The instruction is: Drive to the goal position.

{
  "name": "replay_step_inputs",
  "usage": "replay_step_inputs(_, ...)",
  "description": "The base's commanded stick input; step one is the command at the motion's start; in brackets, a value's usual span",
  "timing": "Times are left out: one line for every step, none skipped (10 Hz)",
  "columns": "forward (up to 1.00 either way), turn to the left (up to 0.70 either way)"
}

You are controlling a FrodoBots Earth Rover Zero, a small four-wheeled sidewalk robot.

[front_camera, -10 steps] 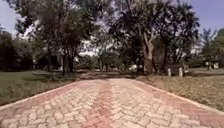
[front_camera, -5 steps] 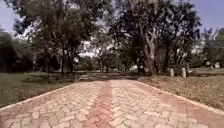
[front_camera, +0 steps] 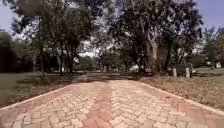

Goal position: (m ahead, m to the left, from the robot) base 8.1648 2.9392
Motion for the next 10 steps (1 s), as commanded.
replay_step_inputs(0.7, 0.0)
replay_step_inputs(0.7, 0.0)
replay_step_inputs(0.7, 0.0)
replay_step_inputs(0.7, 0.0)
replay_step_inputs(0.7, 0.0)
replay_step_inputs(0.7, 0.0)
replay_step_inputs(0.7, 0.0)
replay_step_inputs(0.7, 0.0)
replay_step_inputs(0.7, 0.0)
replay_step_inputs(0.7, 0.0)
